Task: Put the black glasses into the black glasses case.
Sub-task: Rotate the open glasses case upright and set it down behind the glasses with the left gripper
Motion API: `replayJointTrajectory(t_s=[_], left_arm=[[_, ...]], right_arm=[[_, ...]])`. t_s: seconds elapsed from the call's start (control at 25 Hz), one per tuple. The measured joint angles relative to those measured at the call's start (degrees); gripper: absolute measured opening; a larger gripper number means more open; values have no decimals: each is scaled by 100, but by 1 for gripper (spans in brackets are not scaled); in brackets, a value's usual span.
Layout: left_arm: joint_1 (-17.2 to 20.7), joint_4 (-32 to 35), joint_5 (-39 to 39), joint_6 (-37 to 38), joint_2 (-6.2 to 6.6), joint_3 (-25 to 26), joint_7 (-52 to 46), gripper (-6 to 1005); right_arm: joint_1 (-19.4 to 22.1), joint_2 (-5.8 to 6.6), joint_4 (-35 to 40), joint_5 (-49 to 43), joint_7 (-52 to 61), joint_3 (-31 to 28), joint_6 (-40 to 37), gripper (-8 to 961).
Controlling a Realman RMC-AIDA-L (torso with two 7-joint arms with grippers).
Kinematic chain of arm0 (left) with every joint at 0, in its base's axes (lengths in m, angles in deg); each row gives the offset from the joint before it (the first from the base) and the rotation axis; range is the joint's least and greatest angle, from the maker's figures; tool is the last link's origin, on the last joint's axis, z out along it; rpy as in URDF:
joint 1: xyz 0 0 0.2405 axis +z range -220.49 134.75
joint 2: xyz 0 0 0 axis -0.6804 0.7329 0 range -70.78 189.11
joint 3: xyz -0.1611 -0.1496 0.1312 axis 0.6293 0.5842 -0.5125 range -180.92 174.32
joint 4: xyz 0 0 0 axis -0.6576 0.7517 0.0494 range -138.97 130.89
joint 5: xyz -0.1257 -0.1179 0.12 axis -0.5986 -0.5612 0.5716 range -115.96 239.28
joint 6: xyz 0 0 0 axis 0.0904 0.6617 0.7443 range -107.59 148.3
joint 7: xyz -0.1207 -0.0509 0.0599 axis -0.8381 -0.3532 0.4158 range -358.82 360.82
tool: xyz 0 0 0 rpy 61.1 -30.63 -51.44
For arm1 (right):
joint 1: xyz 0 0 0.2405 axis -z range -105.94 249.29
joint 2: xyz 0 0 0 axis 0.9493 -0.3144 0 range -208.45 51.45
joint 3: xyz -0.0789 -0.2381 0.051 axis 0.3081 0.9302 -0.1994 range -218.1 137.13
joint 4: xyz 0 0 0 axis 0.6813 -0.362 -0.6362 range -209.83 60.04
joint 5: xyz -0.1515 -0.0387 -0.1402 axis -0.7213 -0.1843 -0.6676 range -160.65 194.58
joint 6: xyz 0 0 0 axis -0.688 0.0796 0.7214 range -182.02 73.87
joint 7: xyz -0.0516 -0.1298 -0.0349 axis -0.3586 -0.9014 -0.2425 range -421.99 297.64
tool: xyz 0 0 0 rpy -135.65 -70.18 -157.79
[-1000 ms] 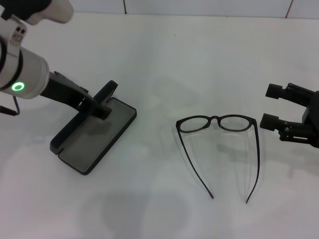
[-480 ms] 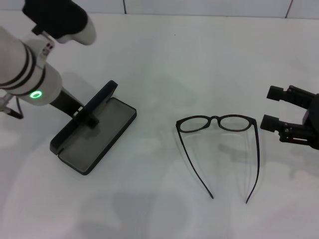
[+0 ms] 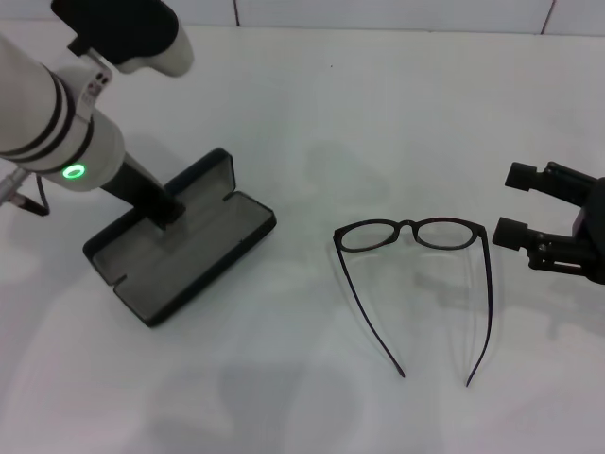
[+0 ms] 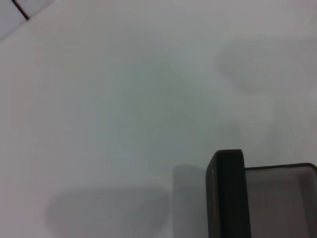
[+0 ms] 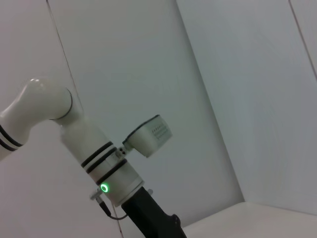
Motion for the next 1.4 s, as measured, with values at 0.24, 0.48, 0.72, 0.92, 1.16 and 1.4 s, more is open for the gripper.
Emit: replayJointTrajectory(t_s=[0.24,0.48,0.72,0.92,1.16,1.4], left_arm=[[29,351,6,6,12,-4,66,218],[-24,716,97,-464,11,-320,691,197],[-126,534,151,-1641,0,-1197,1675,199],[-190,103,157,-2608,-10,-1892,2287,201],[-352,-503,156,-3577,-26,-2673,2678,203],[-756,-1098,111,-3790,-61,-2861,2546,204]], right_arm=[[6,0,-1,0,0,0,4,853],[-25,32,4,-99,-183,92,-364,851],[-92,46,78,-477,-314,153,-1249,848],[-66,19,63,-633,-300,158,-1508,846],[-46,10,25,-653,-295,157,-1523,844],[-45,0,15,-658,-292,118,-1506,841]])
